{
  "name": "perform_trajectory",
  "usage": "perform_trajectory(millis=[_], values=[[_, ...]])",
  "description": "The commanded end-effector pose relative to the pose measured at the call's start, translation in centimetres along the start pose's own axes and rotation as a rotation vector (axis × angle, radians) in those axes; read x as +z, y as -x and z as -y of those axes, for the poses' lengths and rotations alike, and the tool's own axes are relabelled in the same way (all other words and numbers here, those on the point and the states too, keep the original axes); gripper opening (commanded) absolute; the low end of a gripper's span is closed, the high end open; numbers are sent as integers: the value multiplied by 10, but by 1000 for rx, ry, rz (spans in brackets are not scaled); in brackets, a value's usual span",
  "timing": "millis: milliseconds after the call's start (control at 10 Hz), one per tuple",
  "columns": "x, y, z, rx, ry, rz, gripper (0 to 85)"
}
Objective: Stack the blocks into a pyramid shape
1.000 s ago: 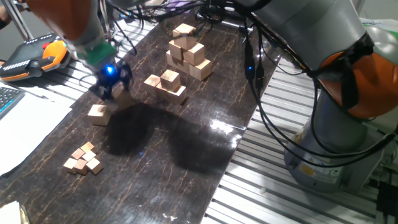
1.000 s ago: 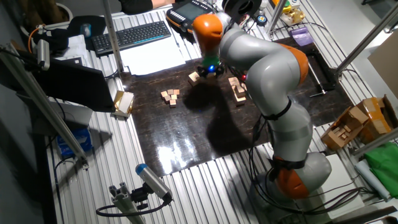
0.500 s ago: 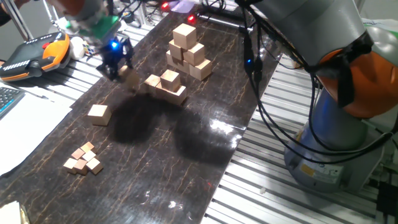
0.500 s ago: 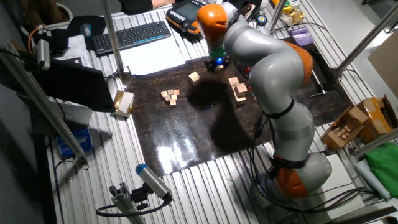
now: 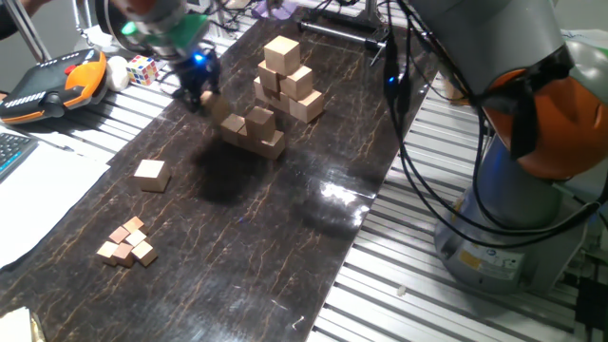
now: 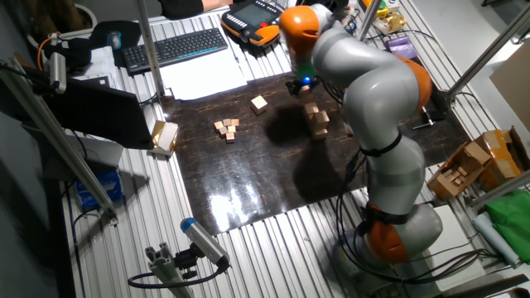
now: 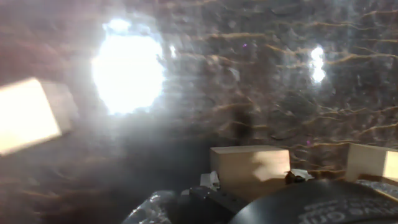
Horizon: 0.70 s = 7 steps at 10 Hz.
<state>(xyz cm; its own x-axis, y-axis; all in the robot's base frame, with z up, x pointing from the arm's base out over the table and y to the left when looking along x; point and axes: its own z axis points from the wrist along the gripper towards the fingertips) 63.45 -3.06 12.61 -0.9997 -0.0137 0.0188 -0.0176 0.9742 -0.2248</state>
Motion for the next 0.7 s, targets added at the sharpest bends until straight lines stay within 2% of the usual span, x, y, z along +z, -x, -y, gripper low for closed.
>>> perform_trajectory(millis=[0, 300, 600], values=[[6, -3, 19, -7, 0, 2, 480], [8, -12, 22, -21, 22, -8, 450], [5, -19, 15, -6, 25, -12, 440]])
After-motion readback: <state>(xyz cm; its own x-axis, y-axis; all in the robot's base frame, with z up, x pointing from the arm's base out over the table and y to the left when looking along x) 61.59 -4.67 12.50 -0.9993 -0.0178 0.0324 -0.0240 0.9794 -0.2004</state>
